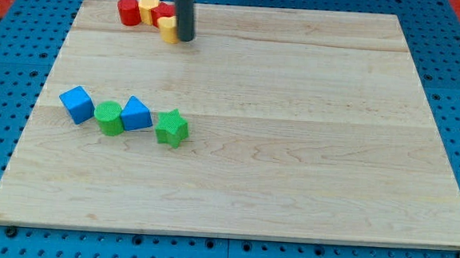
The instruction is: Separate the green star from the triangle
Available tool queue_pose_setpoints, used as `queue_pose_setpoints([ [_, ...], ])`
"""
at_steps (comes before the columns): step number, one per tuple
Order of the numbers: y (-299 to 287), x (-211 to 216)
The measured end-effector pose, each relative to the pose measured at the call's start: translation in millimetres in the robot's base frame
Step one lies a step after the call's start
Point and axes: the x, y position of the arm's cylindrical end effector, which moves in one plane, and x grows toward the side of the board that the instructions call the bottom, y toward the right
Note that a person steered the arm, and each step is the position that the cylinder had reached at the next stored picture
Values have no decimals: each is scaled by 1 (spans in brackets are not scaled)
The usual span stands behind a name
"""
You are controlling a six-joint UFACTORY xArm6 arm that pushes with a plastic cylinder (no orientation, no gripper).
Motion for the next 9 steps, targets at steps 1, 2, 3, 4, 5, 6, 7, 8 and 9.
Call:
queue_pose_setpoints([
  [1, -82, 44],
  [2, -100, 70],
  [3, -139, 90],
  [4, -186, 131],
  [5, -133, 174],
  [6, -30, 200],
  [7, 19, 228],
  [8, 92, 216],
  [9, 109, 156],
])
